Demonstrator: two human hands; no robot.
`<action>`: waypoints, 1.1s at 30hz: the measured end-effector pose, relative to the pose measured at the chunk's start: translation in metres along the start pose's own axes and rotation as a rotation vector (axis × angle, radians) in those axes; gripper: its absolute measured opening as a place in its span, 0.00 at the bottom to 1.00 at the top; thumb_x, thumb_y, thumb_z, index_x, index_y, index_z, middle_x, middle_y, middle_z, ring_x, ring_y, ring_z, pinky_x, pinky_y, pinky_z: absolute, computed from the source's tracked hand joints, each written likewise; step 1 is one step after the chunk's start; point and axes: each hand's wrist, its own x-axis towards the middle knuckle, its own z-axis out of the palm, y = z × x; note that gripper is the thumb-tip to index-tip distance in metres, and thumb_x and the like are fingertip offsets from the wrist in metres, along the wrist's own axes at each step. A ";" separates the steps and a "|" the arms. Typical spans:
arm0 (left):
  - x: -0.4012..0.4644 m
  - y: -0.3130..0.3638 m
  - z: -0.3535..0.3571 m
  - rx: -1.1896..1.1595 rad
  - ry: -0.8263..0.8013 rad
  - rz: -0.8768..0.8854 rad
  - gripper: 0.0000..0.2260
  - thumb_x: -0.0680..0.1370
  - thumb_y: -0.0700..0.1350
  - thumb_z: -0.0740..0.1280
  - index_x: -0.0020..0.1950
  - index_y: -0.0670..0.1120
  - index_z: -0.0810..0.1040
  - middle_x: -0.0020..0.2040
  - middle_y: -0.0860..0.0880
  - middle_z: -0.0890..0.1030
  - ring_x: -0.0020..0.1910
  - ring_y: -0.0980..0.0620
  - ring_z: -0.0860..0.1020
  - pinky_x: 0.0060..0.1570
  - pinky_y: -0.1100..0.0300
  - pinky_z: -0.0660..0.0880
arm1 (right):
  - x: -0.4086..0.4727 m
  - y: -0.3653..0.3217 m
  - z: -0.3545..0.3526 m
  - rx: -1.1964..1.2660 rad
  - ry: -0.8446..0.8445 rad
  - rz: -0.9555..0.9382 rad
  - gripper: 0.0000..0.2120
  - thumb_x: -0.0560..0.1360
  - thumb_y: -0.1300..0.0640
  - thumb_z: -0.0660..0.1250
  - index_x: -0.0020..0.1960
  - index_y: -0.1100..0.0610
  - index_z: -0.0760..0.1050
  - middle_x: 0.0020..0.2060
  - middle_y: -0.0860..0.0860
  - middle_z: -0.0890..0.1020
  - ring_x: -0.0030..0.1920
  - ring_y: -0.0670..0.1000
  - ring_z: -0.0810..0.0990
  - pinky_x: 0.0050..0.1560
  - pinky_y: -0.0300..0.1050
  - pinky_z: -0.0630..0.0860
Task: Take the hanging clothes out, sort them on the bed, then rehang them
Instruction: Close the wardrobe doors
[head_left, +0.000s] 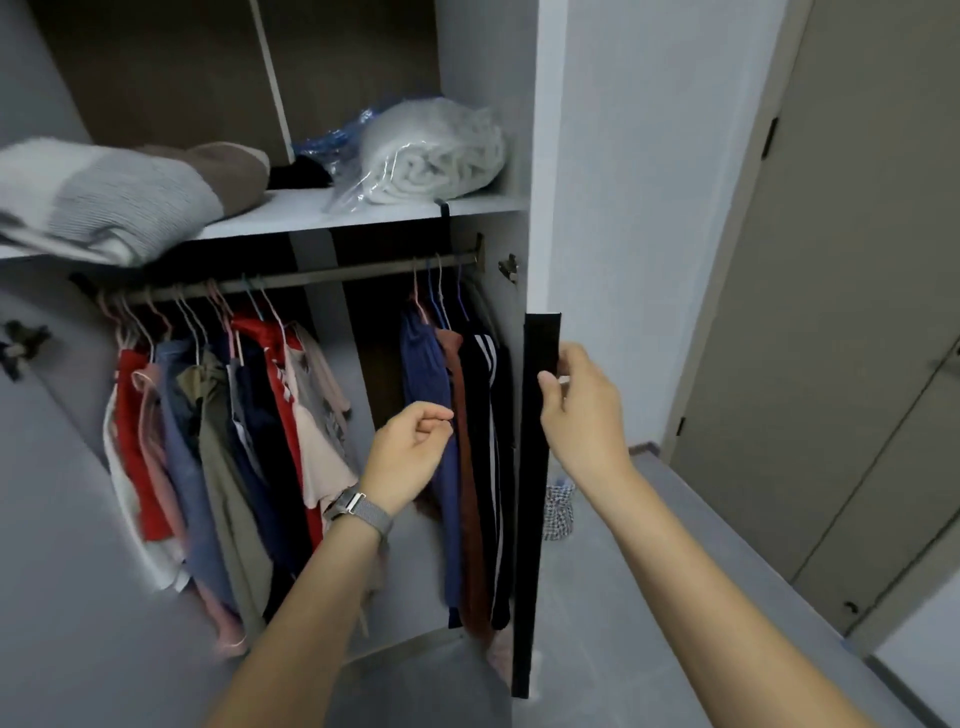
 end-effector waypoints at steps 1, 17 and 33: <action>0.000 -0.006 -0.010 0.006 0.024 -0.018 0.08 0.76 0.41 0.64 0.46 0.55 0.77 0.44 0.50 0.81 0.42 0.54 0.80 0.46 0.60 0.75 | 0.002 -0.010 0.012 -0.004 -0.042 -0.043 0.09 0.79 0.60 0.61 0.58 0.61 0.72 0.46 0.55 0.80 0.45 0.54 0.77 0.43 0.41 0.69; 0.006 -0.120 -0.167 0.043 0.255 -0.231 0.08 0.78 0.36 0.62 0.47 0.47 0.77 0.41 0.50 0.80 0.41 0.56 0.77 0.45 0.67 0.73 | 0.098 -0.128 0.230 -0.288 -0.394 -0.142 0.21 0.80 0.54 0.62 0.30 0.56 0.61 0.27 0.50 0.66 0.27 0.48 0.64 0.25 0.42 0.58; 0.070 -0.103 -0.168 0.167 0.369 -0.153 0.12 0.77 0.40 0.62 0.41 0.57 0.75 0.39 0.55 0.81 0.39 0.55 0.79 0.41 0.64 0.75 | 0.161 -0.142 0.292 -0.312 -0.467 -0.127 0.12 0.79 0.54 0.64 0.39 0.58 0.70 0.37 0.53 0.75 0.39 0.55 0.76 0.36 0.43 0.68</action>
